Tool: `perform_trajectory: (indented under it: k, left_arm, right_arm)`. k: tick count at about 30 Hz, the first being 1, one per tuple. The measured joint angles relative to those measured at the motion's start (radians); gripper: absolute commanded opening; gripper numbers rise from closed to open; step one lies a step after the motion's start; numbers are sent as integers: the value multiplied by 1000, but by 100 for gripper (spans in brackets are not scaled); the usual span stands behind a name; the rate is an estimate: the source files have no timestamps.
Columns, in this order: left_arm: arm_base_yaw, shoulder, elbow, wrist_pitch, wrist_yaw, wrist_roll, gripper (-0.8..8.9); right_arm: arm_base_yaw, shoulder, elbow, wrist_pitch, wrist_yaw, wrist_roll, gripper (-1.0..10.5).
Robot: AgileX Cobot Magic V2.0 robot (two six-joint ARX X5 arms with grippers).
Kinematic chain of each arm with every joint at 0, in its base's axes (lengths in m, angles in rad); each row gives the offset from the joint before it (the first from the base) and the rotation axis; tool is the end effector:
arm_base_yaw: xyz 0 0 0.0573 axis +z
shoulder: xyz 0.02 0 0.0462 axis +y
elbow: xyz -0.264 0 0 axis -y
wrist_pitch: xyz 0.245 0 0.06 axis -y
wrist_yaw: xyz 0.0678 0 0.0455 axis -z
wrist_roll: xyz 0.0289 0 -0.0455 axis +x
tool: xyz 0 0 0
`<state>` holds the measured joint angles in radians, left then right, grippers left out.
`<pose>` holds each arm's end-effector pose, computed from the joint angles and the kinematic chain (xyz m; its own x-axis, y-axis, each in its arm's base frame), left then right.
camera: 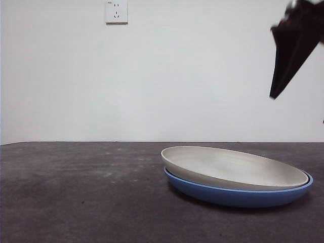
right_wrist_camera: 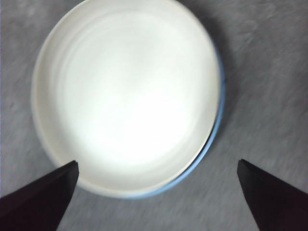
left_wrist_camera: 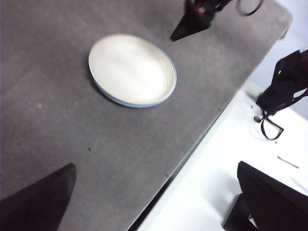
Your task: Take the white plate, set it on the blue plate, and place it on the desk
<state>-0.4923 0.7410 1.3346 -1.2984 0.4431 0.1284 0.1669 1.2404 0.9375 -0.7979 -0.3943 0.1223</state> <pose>0.0526 -0.0422 0.4076 0.4038 -0.7031 -0.5853 0.7820 0.5973 -0.1779 0.2239 0.0490 0.2532 0.3485 0.4483 -0.8232 -0.2153 0.8930 0.3952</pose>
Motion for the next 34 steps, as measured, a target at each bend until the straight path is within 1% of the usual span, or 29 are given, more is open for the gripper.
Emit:
perform_trajectory:
  k: [3, 7, 13, 16, 23, 27, 32, 33, 34]
  left_arm:
    - [5, -82, -35, 4, 0, -21, 595]
    - [6, -137, -80, 10, 0, -46, 595]
    - [6, -164, -110, 40, 0, -118, 595]
    - [6, -171, -110, 51, 0, -142, 595]
    - [6, -172, -110, 53, 0, -154, 595]
    - [6, -172, -110, 53, 0, -159, 595]
    - [6, -172, -110, 53, 0, -171, 595]
    - [6, -172, -110, 53, 0, -172, 595]
    - [6, -172, -110, 53, 0, -172, 595]
  right_arm:
    - [-28, 64, 0, 59, -43, -13, 588]
    - [-37, 153, 0, 117, -100, -19, 589]
    - [-38, 264, 0, 154, -119, -48, 588]
    - [-39, 299, 0, 179, -120, -52, 588]
    - [-40, 342, 0, 210, -124, -66, 583]
    - [-40, 361, 0, 216, -127, -67, 434]
    - [-43, 384, 0, 214, -127, -68, 363]
    - [-44, 386, 0, 214, -127, -68, 329]
    - [-44, 387, 0, 213, -127, -68, 249]
